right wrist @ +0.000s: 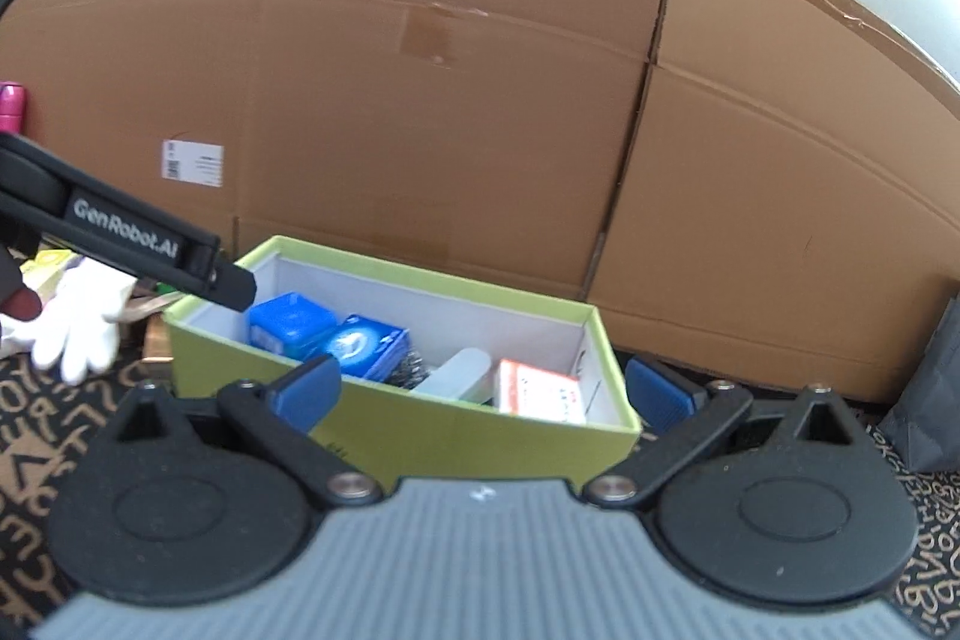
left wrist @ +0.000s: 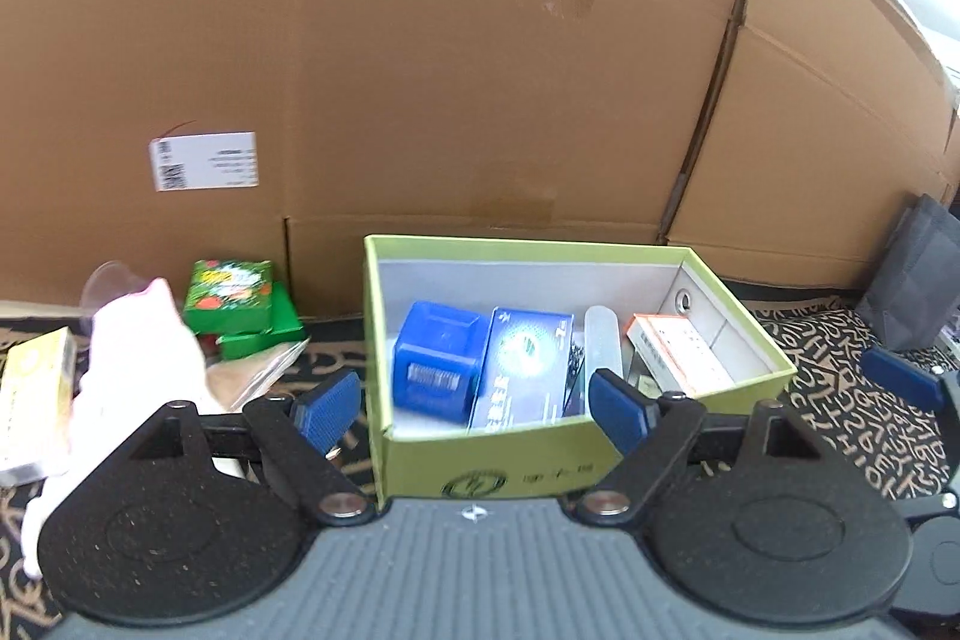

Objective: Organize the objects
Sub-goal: 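Grasp the yellow medicine box with the left tool while the right tool grasps the white glove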

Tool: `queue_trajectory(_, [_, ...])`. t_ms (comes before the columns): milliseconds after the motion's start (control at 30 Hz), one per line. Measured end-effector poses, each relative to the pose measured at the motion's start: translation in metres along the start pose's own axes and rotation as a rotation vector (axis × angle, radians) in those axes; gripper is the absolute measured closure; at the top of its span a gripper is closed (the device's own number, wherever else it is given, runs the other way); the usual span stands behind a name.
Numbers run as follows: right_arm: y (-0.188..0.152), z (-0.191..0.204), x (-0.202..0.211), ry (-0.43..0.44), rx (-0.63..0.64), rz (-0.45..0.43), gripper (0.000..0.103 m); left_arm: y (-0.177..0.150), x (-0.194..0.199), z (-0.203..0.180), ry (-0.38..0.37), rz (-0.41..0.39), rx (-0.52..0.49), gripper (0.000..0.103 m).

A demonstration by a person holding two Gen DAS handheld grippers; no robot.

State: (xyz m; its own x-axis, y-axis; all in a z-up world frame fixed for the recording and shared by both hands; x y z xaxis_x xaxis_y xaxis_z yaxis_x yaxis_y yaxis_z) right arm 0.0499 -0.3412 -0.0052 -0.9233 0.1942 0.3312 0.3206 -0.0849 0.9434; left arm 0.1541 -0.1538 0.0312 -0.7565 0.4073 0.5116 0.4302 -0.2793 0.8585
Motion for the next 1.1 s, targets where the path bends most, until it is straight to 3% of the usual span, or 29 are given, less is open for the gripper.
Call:
queue_trajectory(167, [-0.017, 0.016, 0.023, 0.034, -0.04, 0.03, 0.0, -0.036, 0.023, 0.014, 0.001, 0.001, 0.025, 0.017])
queue_trajectory(367, [-0.052, 0.047, 0.029, 0.126, -0.08, 0.142, 0.0, -0.096, 0.032, 0.05, 0.009, 0.104, 0.133, 0.017])
queue_trajectory(533, [-0.075, 0.071, 0.021, 0.177, -0.11, 0.224, 0.0, -0.129, 0.045, 0.096, 0.089, 0.143, 0.246, 0.017])
queue_trajectory(800, [-0.084, 0.1, 0.014, 0.21, -0.101, 0.27, 0.0, -0.122, 0.047, 0.174, 0.284, 0.118, 0.329, 0.017])
queue_trajectory(933, [-0.085, 0.112, 0.009, 0.223, -0.082, 0.29, 0.0, -0.108, 0.028, 0.201, 0.287, 0.107, 0.337, 0.017])
queue_trajectory(1000, [-0.085, 0.118, 0.008, 0.235, -0.073, 0.292, 0.0, -0.101, 0.011, 0.211, 0.305, 0.134, 0.355, 0.017])
queue_trajectory(1100, [-0.082, 0.13, 0.005, 0.252, -0.061, 0.295, 0.0, -0.094, -0.016, 0.22, 0.272, 0.176, 0.325, 0.017])
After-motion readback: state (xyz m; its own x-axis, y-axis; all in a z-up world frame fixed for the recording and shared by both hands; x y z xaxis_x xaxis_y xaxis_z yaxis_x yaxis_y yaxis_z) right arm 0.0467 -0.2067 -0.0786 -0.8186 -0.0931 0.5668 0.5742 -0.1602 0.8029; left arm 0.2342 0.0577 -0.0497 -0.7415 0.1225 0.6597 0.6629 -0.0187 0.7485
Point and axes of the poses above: each gripper's, at about its wrist camera, not at the fingertips, and x roughly against the way its jaws point, z to its left, y to its top, the point moved 1 cm from there along -x, roughly the way its jaws point, and after that the axes turned 14 degrees about -x, right-handed, at the moved point
